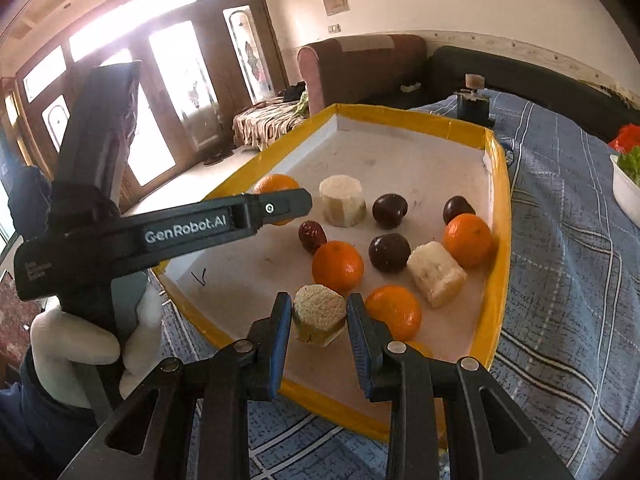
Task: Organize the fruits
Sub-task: 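Carry the orange and the white slice over the yellow-rimmed tray, then open the left tool to drop the orange while the right tool releases the white slice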
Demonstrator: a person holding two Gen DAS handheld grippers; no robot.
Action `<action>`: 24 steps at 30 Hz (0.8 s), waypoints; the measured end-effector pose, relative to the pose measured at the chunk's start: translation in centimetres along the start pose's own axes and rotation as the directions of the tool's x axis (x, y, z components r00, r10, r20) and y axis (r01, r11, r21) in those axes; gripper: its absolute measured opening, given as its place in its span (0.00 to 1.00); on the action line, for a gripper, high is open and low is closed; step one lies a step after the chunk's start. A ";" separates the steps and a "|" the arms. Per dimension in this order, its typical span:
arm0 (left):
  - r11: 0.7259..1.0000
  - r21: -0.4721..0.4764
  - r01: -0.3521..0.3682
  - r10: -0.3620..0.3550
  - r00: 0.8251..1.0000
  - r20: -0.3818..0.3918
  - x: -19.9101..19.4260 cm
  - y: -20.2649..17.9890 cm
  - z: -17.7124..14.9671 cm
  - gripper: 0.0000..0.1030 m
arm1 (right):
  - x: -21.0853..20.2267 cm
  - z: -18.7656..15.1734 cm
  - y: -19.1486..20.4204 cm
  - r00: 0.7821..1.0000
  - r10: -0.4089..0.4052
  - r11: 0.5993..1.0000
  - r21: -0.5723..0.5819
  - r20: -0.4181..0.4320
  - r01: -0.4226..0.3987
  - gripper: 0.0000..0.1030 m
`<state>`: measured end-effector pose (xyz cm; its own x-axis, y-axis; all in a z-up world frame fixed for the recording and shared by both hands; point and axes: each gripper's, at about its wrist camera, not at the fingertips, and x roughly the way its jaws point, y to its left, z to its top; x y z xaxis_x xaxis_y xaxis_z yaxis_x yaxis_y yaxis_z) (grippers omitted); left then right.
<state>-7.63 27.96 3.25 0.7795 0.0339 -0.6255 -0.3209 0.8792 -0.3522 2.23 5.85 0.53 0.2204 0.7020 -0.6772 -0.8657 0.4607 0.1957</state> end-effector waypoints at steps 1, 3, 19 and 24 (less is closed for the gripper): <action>1.000 -0.001 0.001 -0.001 1.000 0.001 0.0 0.0 0.0 0.31 | 0.1 0.0 -0.1 1.000 0.000 1.000 0.001 -0.002 0.000 0.31; 1.000 -0.001 -0.001 0.001 1.000 0.000 0.0 0.0 0.0 0.31 | 0.1 0.0 0.0 1.000 0.003 1.000 0.002 -0.006 -0.003 0.31; 1.000 0.000 -0.001 0.001 1.000 -0.002 0.1 0.0 0.0 0.31 | -0.1 -0.2 0.0 1.000 0.004 1.000 0.005 -0.009 -0.004 0.32; 1.000 0.000 -0.002 0.002 1.000 -0.003 0.1 0.0 0.0 0.31 | 0.0 -0.2 0.0 1.000 0.005 1.000 0.004 -0.010 -0.005 0.32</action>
<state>-7.55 27.97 3.23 0.7775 0.0341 -0.6280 -0.3223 0.8791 -0.3512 2.10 5.72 0.41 0.2113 0.6987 -0.6835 -0.8649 0.4595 0.2023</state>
